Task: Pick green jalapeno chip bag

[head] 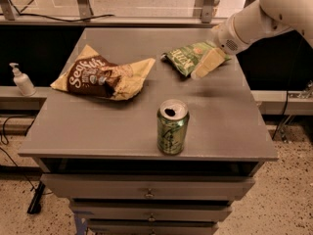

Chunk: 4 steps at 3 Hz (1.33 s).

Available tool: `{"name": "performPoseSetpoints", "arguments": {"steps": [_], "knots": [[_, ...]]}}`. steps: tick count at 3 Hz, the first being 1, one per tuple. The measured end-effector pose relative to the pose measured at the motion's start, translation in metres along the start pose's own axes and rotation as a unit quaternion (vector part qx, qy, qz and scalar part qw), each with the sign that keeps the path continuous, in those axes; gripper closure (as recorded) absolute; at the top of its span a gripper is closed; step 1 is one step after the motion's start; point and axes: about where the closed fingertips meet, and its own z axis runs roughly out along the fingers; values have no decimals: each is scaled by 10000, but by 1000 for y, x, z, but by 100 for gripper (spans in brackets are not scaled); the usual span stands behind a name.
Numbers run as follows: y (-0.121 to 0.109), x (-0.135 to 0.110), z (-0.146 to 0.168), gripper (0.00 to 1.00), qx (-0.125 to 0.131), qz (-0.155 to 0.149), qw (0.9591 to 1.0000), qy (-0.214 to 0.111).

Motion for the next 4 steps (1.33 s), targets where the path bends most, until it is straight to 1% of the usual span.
{"name": "performPoseSetpoints", "arguments": {"steps": [1,2,3,4], "knots": [[-21,7,15,0,126,208,9997,-31],[-29,17,27,16,188,360,9992,-21],[-31,22,36,39,215,438,9988,0],[-32,22,38,64,230,476,9986,-12]]}}
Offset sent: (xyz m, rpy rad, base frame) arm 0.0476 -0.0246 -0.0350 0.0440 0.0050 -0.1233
